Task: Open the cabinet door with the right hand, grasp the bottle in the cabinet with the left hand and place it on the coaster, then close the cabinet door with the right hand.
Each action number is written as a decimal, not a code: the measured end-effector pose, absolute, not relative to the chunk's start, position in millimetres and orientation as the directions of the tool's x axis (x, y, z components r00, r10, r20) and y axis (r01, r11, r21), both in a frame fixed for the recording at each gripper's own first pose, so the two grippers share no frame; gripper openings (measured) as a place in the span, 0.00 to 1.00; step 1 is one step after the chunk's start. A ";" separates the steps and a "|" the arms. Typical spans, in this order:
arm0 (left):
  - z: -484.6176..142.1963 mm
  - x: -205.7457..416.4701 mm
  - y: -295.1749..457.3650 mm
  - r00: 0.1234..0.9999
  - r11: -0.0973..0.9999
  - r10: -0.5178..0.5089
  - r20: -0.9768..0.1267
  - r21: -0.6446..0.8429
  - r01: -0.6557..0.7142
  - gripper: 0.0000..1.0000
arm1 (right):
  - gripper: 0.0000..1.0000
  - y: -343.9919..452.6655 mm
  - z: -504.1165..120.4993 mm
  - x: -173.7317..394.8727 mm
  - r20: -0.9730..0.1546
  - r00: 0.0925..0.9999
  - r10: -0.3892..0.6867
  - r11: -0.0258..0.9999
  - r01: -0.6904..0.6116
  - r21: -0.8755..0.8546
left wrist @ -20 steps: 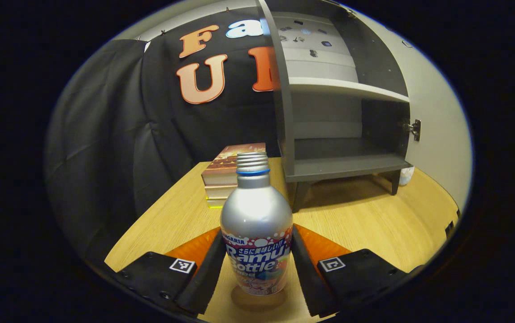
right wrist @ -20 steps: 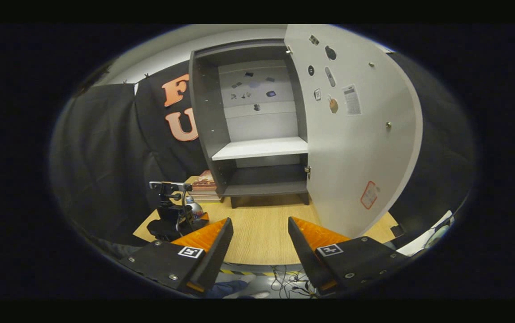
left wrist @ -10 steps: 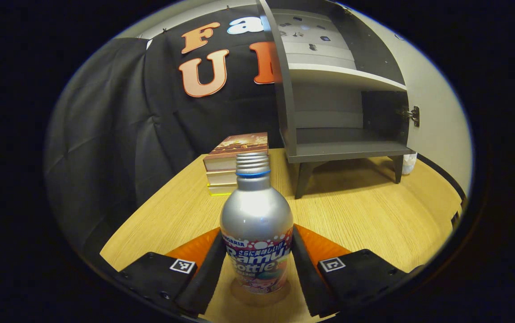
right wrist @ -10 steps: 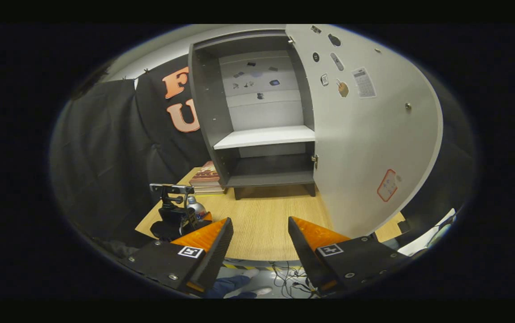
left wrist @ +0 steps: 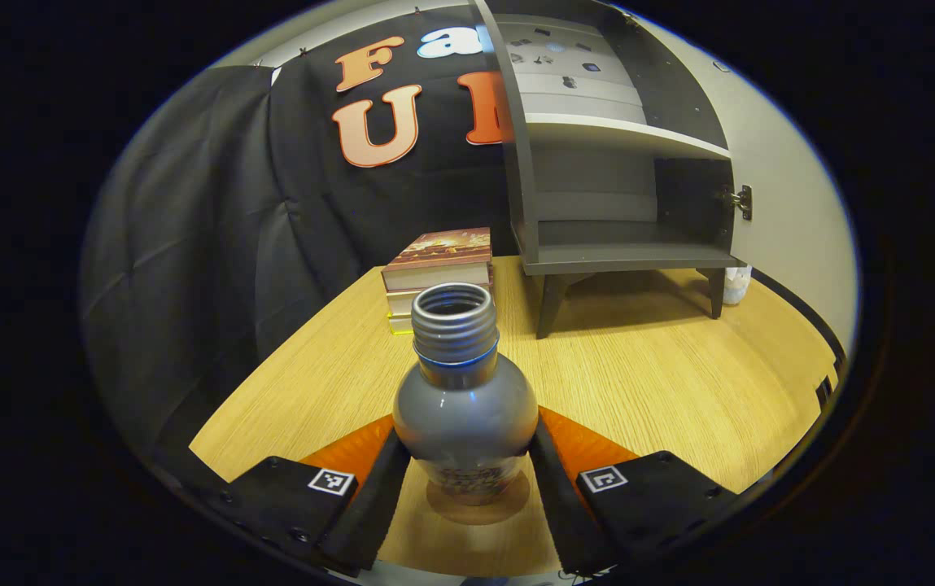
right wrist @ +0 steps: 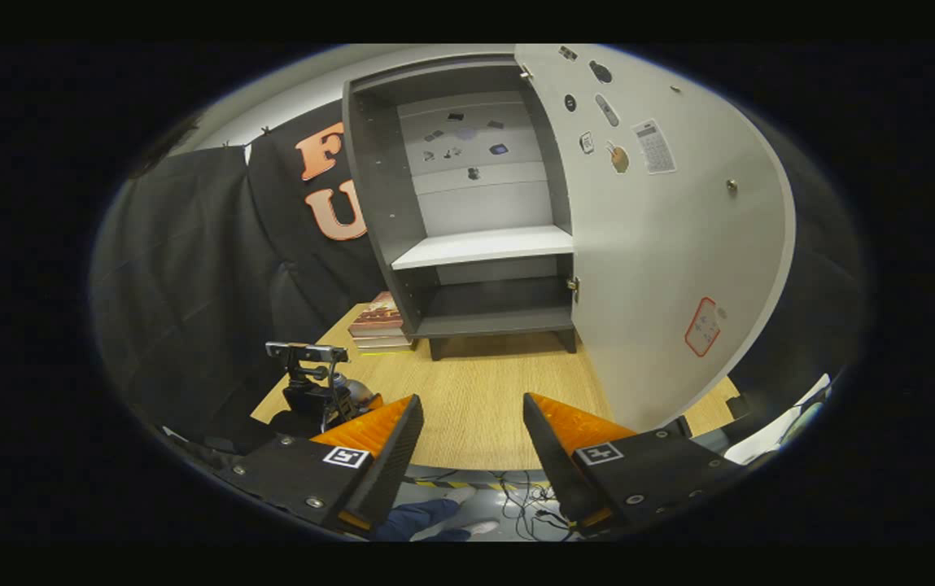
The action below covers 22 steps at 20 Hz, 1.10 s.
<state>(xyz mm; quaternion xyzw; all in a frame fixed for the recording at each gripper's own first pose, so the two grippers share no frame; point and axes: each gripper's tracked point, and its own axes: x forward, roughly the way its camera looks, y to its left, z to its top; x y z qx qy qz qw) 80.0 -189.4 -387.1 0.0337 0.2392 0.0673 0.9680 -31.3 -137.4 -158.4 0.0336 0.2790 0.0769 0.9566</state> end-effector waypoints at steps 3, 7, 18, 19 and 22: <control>-389.2 78.8 -189.5 0.877 0.988 0.150 -0.456 0.095 -0.119 0.86 | 0.77 -138.3 -157.5 -39.4 -0.528 0.832 0.170 0.985 -0.129 0.114; -391.0 77.5 -189.4 0.878 0.988 0.149 -0.454 0.091 -0.121 0.86 | 0.77 -137.7 -157.2 -42.4 -0.526 0.833 0.174 0.984 -0.133 0.115; -385.6 72.4 -193.6 0.874 0.989 0.138 -0.467 0.010 -0.151 0.96 | 0.77 -138.1 -151.6 -52.5 -0.501 0.847 0.178 0.983 -0.127 0.133; -380.3 71.6 -193.0 0.878 0.988 0.144 -0.456 0.017 -0.153 0.96 | 0.77 -138.4 -149.1 -53.0 -0.493 0.851 0.178 0.982 -0.126 0.138; -356.2 72.3 -191.3 0.900 0.989 0.148 -0.411 0.041 -0.143 0.96 | 0.77 -142.8 -138.9 -55.4 -0.464 0.869 0.173 0.982 -0.117 0.148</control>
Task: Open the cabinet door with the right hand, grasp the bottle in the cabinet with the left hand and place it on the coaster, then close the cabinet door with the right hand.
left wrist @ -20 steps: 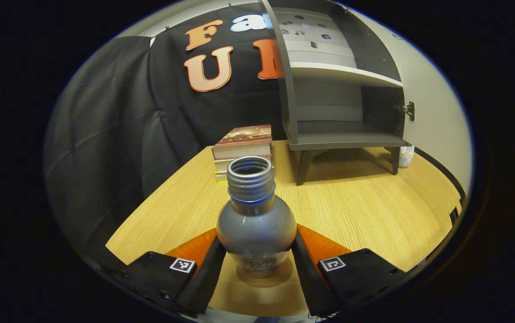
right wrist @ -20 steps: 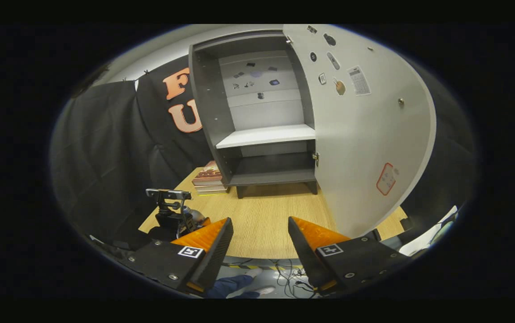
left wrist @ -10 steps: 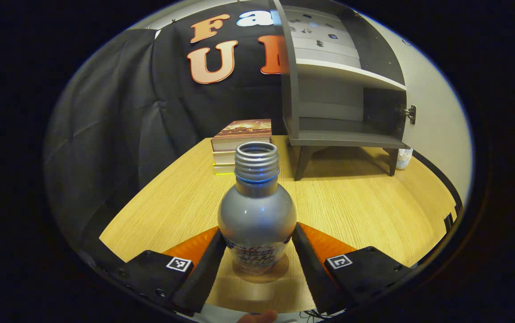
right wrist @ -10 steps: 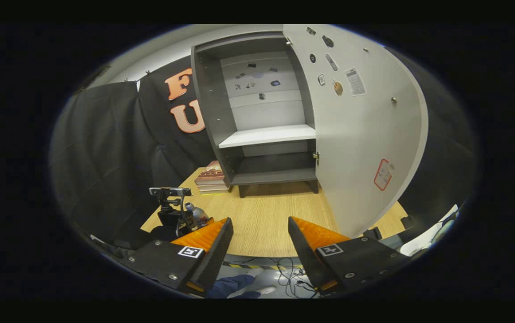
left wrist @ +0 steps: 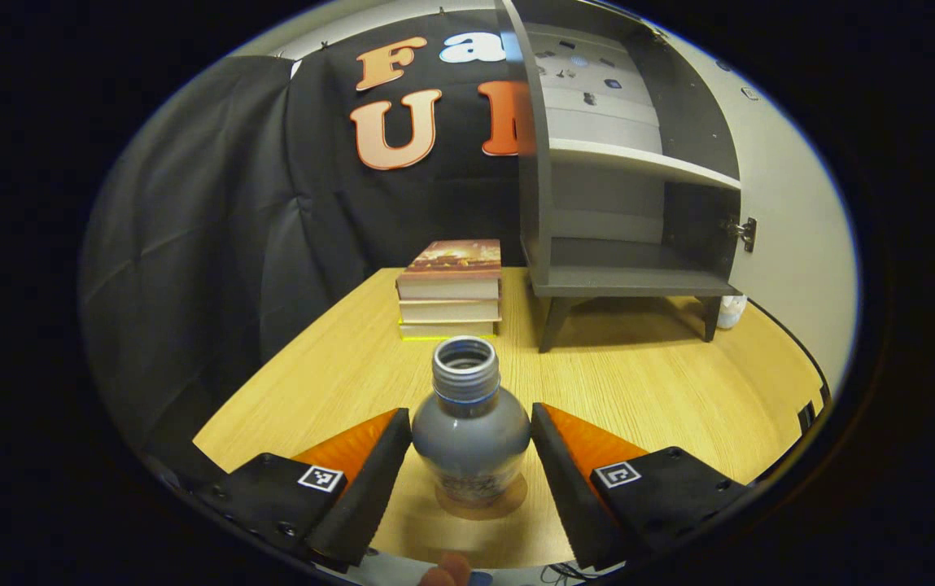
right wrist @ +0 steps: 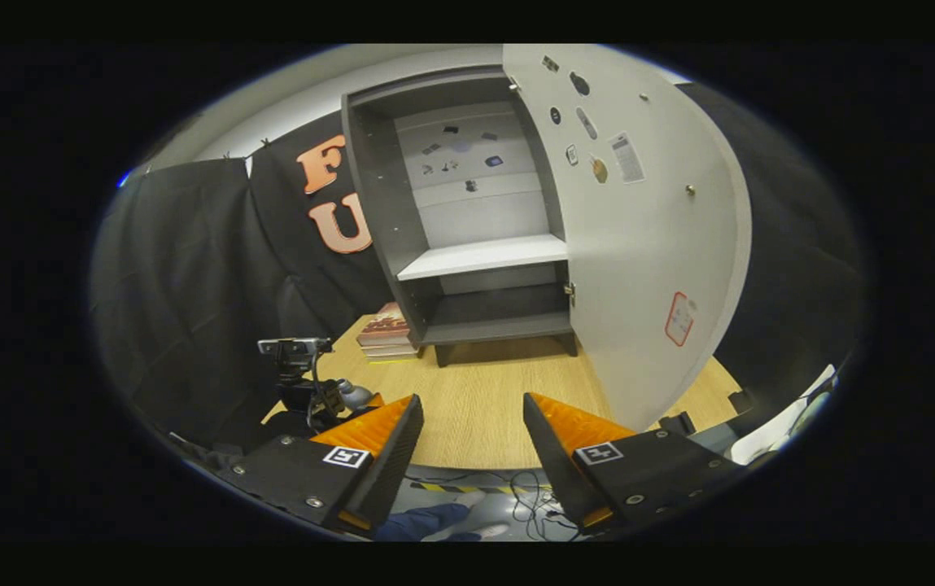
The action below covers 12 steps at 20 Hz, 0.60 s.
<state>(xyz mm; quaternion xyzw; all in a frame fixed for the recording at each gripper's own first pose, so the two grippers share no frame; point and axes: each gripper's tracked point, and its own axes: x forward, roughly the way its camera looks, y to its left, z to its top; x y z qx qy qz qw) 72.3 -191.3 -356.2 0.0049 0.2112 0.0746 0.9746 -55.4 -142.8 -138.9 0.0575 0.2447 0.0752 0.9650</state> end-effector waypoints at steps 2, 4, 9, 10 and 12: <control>-329.9 71.4 -192.0 0.917 0.989 0.147 -0.370 0.047 -0.139 0.96 | 0.77 -148.4 -127.3 -59.3 -0.434 0.886 0.164 0.983 -0.108 0.150; -297.7 71.4 -193.3 0.933 0.989 0.147 -0.327 0.049 -0.139 0.96 | 0.77 -156.2 -112.6 -61.8 -0.400 0.904 0.149 0.984 -0.097 0.147; -200.4 71.5 -203.9 0.978 0.991 0.130 -0.162 0.059 -0.122 0.96 | 0.77 -188.8 -55.0 -65.4 -0.278 0.955 0.099 0.990 -0.068 0.121; -182.0 71.8 -208.5 0.984 0.992 0.119 -0.132 0.055 -0.113 0.97 | 0.77 -199.7 -44.0 -67.9 -0.257 0.963 0.082 0.993 -0.055 0.108; -154.6 70.1 -219.6 0.991 0.995 0.089 -0.101 0.049 -0.084 0.96 | 0.77 -223.3 -21.2 -69.8 -0.209 0.977 0.044 0.996 -0.028 0.082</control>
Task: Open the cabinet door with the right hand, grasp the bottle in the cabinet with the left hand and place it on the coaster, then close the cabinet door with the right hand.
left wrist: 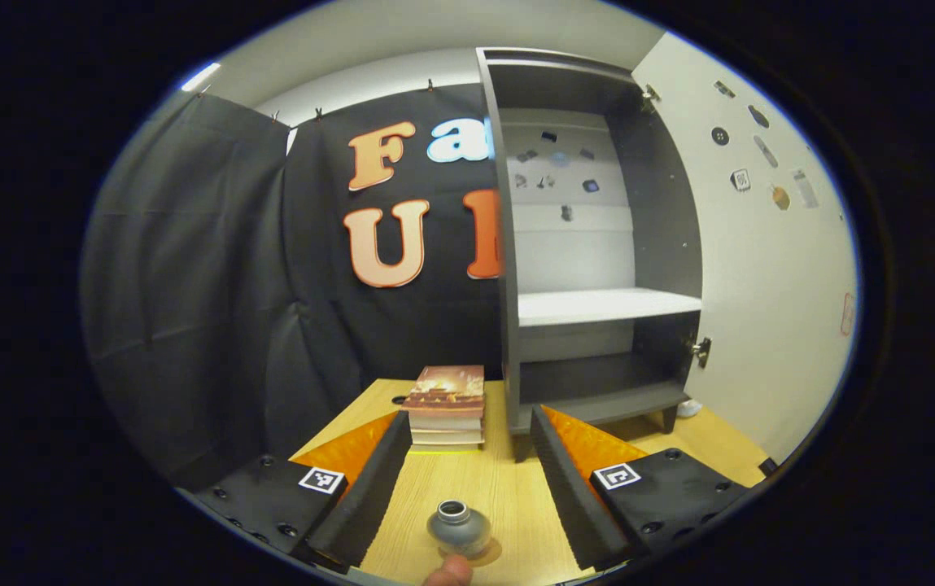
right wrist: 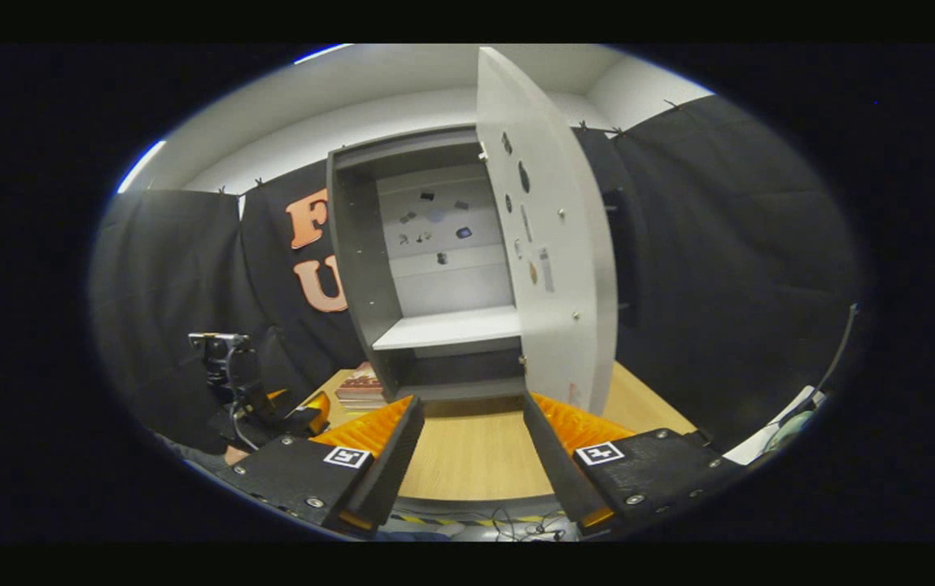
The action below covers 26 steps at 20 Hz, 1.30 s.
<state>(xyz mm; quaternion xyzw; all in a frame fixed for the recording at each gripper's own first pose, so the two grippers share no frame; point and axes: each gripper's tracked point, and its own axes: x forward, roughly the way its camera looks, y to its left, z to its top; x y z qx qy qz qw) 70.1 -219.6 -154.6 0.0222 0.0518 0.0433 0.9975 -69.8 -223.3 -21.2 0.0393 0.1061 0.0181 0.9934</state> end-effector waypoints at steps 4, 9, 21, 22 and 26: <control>-116.5 63.5 -240.4 0.997 0.999 0.029 -0.074 0.020 -0.028 0.96 | 0.77 -273.3 7.9 -70.9 -0.150 0.989 -0.014 0.999 0.020 0.039; -97.9 54.3 -249.0 0.997 0.999 0.010 -0.077 0.034 -0.007 0.96 | 0.77 -330.8 22.3 -58.0 -0.107 0.991 -0.078 0.996 0.083 0.043; -95.1 46.1 -228.4 0.994 0.994 0.064 -0.092 0.093 -0.055 0.94 | 0.76 -339.7 5.6 -28.9 -0.083 0.996 -0.021 0.996 0.028 0.082; -93.3 45.8 -227.0 0.994 0.994 0.064 -0.088 0.097 -0.055 0.95 | 0.76 -334.5 4.8 -28.0 -0.084 0.996 -0.009 0.997 0.015 0.079; -92.5 43.6 -220.4 0.993 0.994 0.071 -0.099 0.092 -0.062 0.95 | 0.76 -302.9 0.1 -25.7 -0.088 0.995 0.050 0.996 -0.043 0.079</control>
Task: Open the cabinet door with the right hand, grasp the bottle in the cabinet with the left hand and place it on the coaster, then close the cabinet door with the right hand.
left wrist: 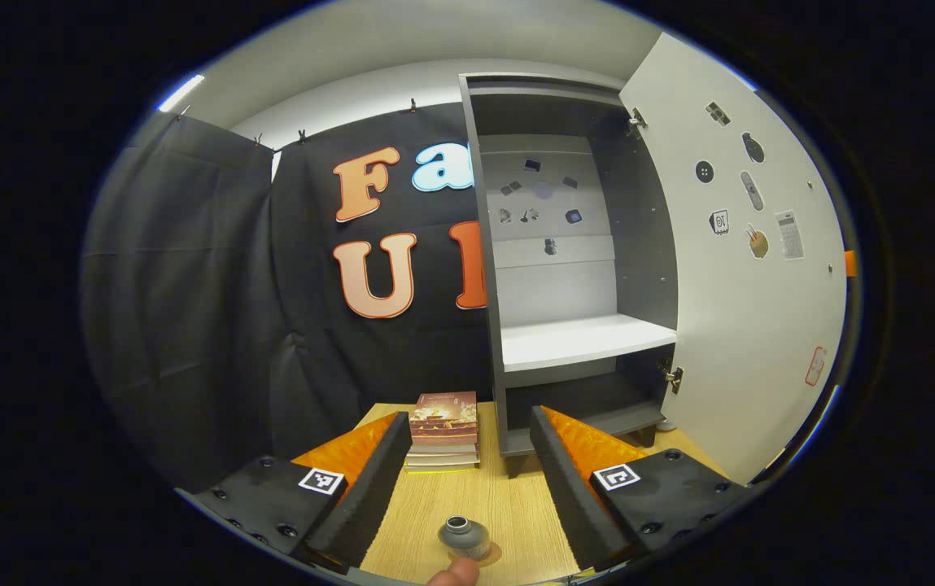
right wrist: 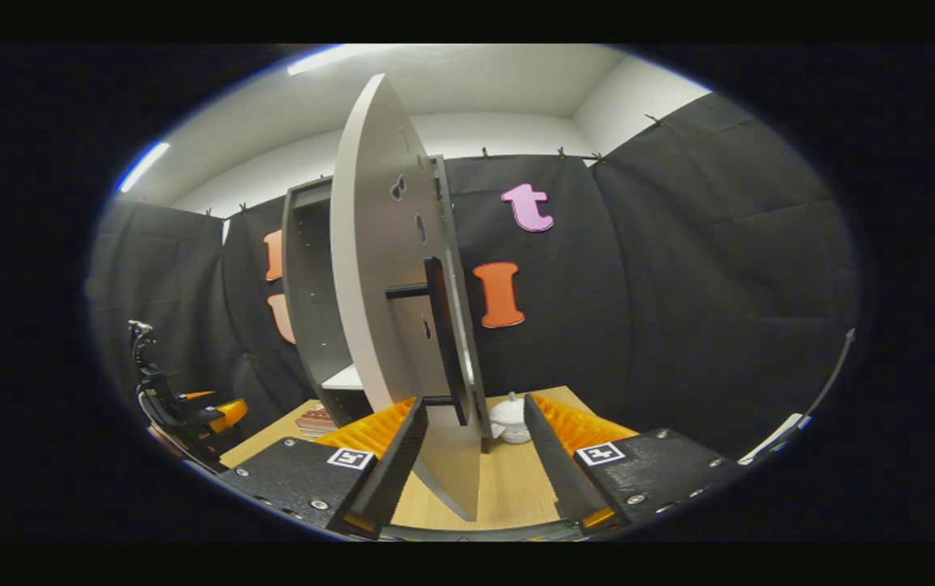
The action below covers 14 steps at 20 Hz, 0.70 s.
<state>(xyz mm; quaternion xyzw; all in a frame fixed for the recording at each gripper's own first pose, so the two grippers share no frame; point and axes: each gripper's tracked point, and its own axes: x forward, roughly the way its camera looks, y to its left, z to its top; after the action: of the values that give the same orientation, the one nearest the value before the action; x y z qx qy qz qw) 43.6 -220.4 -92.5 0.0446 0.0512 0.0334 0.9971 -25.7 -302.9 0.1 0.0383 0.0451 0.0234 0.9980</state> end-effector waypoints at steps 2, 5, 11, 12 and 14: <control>-90.7 41.7 -215.3 0.993 0.994 0.070 -0.100 0.093 -0.061 0.95 | 0.76 -282.3 -2.3 -24.5 -0.094 0.992 0.089 0.993 -0.082 0.081; -91.7 43.5 -202.3 0.992 0.992 0.083 -0.096 0.100 -0.073 0.96 | 0.76 -252.8 -1.1 -17.6 -0.087 0.985 0.147 0.988 -0.142 0.055; -95.5 59.2 -156.2 0.987 0.991 0.122 -0.104 0.065 -0.116 0.95 | 0.76 -192.9 -8.3 11.4 -0.103 0.971 0.217 0.976 -0.213 0.054; -97.2 62.8 -148.0 0.986 0.991 0.127 -0.107 0.058 -0.122 0.95 | 0.76 -184.9 -8.7 17.1 -0.104 0.970 0.221 0.975 -0.217 0.049; -99.6 68.7 -133.6 0.984 0.990 0.136 -0.111 0.054 -0.131 0.95 | 0.76 -164.9 -9.3 29.0 -0.107 0.963 0.249 0.968 -0.244 0.060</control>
<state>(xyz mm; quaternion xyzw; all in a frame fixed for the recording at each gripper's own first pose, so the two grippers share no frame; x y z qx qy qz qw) 68.7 -133.6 -99.6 0.0230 0.0575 0.0672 0.9958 29.0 -164.9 -9.3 0.0231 0.0570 0.1243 0.9903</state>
